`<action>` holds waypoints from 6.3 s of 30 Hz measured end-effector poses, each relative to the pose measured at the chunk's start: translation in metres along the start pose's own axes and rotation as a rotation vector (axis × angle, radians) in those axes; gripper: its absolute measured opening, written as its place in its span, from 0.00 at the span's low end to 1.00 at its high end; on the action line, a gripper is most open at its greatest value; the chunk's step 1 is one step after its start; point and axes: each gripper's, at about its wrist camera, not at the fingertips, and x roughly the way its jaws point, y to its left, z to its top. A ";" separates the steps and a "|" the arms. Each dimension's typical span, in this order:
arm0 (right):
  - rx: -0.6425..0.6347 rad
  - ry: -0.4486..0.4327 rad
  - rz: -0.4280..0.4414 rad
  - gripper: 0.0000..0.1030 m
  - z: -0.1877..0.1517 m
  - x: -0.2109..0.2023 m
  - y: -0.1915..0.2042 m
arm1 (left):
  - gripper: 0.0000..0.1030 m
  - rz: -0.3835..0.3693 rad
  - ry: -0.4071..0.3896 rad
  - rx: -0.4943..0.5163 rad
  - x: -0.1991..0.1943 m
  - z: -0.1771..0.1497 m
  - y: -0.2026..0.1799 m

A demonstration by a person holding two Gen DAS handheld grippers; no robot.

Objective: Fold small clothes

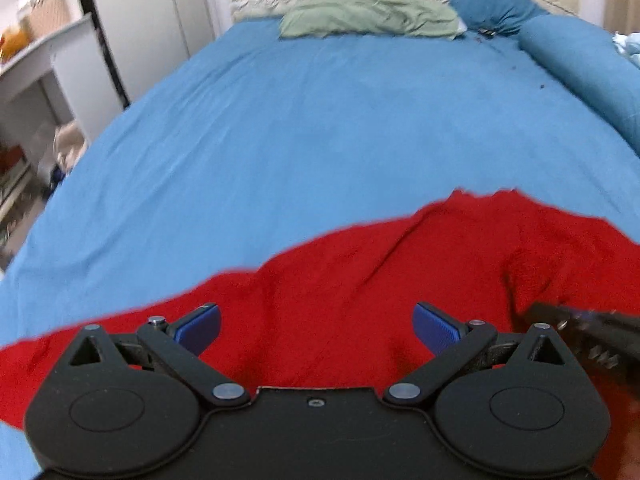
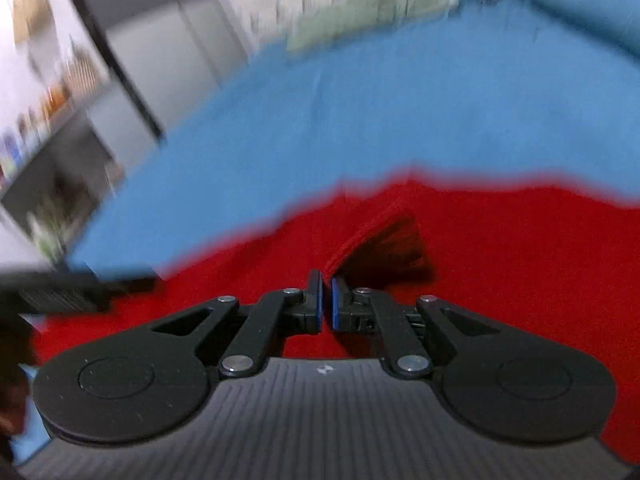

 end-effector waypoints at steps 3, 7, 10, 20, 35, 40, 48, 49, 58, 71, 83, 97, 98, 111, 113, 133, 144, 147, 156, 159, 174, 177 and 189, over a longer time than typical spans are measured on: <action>-0.070 0.040 -0.035 0.22 -0.021 0.017 0.009 | 1.00 -0.020 0.011 -0.002 0.005 -0.007 0.008; -0.165 0.024 -0.069 0.56 -0.027 0.005 0.014 | 1.00 -0.074 0.002 0.036 0.001 -0.008 -0.016; -0.229 -0.009 -0.130 0.70 -0.029 -0.019 0.013 | 1.00 -0.139 -0.012 0.093 0.000 -0.004 -0.042; -0.117 -0.003 -0.394 0.86 -0.044 -0.087 -0.070 | 0.56 -0.309 0.028 0.275 0.035 -0.008 -0.146; 0.061 0.025 -0.514 0.87 -0.071 -0.115 -0.133 | 0.37 -0.348 0.059 -0.061 0.062 -0.011 -0.088; 0.054 0.038 -0.537 0.94 -0.074 -0.111 -0.130 | 0.07 -0.351 -0.008 -0.117 0.055 0.000 -0.084; -0.041 0.037 -0.587 0.94 -0.063 -0.085 -0.124 | 0.07 -0.144 -0.209 -0.162 0.014 0.001 -0.022; -0.054 0.037 -0.592 0.94 -0.060 -0.080 -0.124 | 0.07 -0.146 -0.192 -0.164 0.019 -0.002 -0.017; -0.190 0.046 -0.740 0.94 -0.042 -0.064 -0.132 | 0.07 -0.144 -0.146 -0.153 0.031 -0.019 -0.011; -0.244 0.079 -0.609 0.94 -0.040 -0.107 -0.144 | 0.44 -0.015 -0.092 0.018 0.006 -0.060 0.002; -0.100 0.135 -0.331 0.95 -0.031 -0.055 -0.127 | 0.66 -0.153 -0.089 0.097 0.030 -0.036 -0.039; -0.005 0.047 -0.389 1.00 0.051 0.023 -0.170 | 0.67 -0.153 -0.016 0.052 0.054 -0.046 -0.040; -0.003 0.048 -0.401 1.00 0.056 0.026 -0.171 | 0.67 -0.155 -0.018 0.052 0.054 -0.047 -0.039; -0.140 -0.054 -0.437 1.00 0.066 -0.070 -0.050 | 0.74 -0.079 -0.028 -0.109 -0.032 -0.024 0.016; -0.136 -0.045 -0.405 1.00 0.068 -0.080 -0.019 | 0.94 -0.064 -0.033 -0.136 -0.054 -0.022 0.035; -0.070 0.123 -0.247 1.00 0.010 -0.032 0.224 | 0.83 0.099 0.065 -0.750 -0.053 -0.123 0.357; -0.067 0.168 -0.280 1.00 -0.023 -0.015 0.253 | 0.53 0.152 0.061 -0.737 -0.009 -0.133 0.368; -0.067 0.164 -0.282 1.00 -0.022 -0.015 0.250 | 0.10 0.182 0.053 -0.715 -0.006 -0.126 0.364; -0.027 0.128 -0.270 1.00 -0.015 -0.035 0.218 | 0.08 0.214 -0.058 -0.549 -0.037 -0.064 0.305; 0.006 0.103 -0.260 1.00 -0.005 -0.050 0.192 | 0.08 0.192 -0.122 -0.455 -0.055 -0.033 0.261; 0.041 -0.024 -0.265 1.00 0.073 -0.174 -0.020 | 0.08 -0.125 -0.200 -0.106 -0.066 0.041 -0.088; 0.023 -0.023 -0.299 1.00 0.077 -0.183 -0.059 | 0.08 -0.176 -0.113 -0.042 -0.025 0.022 -0.141; 0.084 0.074 -0.331 1.00 0.037 -0.145 -0.102 | 0.68 -0.274 -0.021 0.201 0.010 -0.037 -0.169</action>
